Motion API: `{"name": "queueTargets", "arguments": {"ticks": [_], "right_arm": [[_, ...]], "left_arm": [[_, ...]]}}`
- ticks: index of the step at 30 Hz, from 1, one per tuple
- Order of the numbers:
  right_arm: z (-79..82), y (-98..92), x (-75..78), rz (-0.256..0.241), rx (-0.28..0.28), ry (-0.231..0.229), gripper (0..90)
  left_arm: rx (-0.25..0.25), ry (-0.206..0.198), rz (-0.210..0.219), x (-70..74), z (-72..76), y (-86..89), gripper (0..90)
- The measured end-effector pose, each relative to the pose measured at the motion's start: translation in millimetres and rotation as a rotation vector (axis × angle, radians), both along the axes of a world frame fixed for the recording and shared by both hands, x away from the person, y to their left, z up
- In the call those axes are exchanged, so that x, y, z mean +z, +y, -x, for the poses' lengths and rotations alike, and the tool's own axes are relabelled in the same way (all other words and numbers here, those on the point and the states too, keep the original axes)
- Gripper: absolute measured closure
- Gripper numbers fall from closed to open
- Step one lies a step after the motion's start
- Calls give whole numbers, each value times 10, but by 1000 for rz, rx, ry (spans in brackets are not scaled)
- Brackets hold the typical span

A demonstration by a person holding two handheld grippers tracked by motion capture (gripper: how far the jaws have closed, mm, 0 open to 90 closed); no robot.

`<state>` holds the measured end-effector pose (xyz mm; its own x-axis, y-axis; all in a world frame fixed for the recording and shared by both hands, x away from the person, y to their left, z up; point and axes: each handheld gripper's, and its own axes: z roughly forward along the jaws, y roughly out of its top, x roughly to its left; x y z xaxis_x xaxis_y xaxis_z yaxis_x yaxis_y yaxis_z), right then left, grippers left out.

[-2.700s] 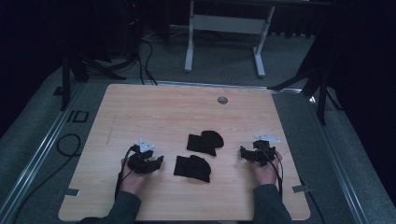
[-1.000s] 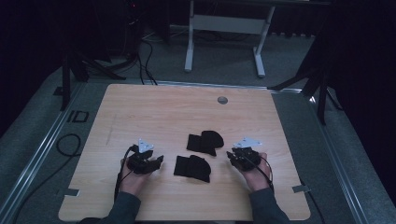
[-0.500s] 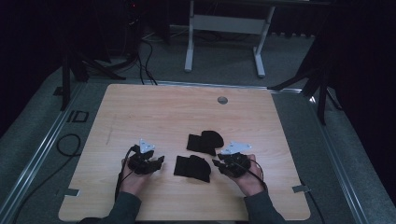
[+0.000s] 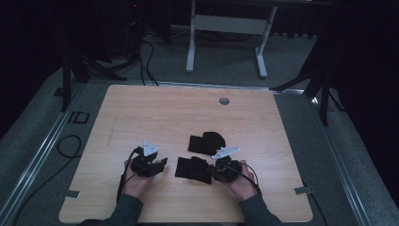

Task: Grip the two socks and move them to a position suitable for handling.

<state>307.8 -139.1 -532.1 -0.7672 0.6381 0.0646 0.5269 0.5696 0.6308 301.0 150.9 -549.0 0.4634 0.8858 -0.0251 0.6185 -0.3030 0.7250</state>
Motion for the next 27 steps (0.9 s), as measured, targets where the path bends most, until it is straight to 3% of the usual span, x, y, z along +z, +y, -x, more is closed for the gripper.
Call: {"name": "queueTargets", "arguments": {"ticks": [6,8,11,17,20,27], "right_arm": [[-9,40,-14,-46,-34,-26,882],[-13,47,-10,-65,-44,-36,884],[-11,62,7,-81,-49,-57,885],[-28,93,8,-90,-61,-59,889],[-19,97,26,-91,-52,-67,889],[10,30,138,-98,-40,-81,889]], "left_arm": [[-83,-29,-9,24,69,-129,632],[-137,-39,-12,16,105,-241,673],[-168,-30,-15,-6,126,-336,733],[-207,7,-4,-55,137,-472,831],[-225,14,-28,-75,135,-508,863],[-216,19,-31,-76,125,-490,883]]}}
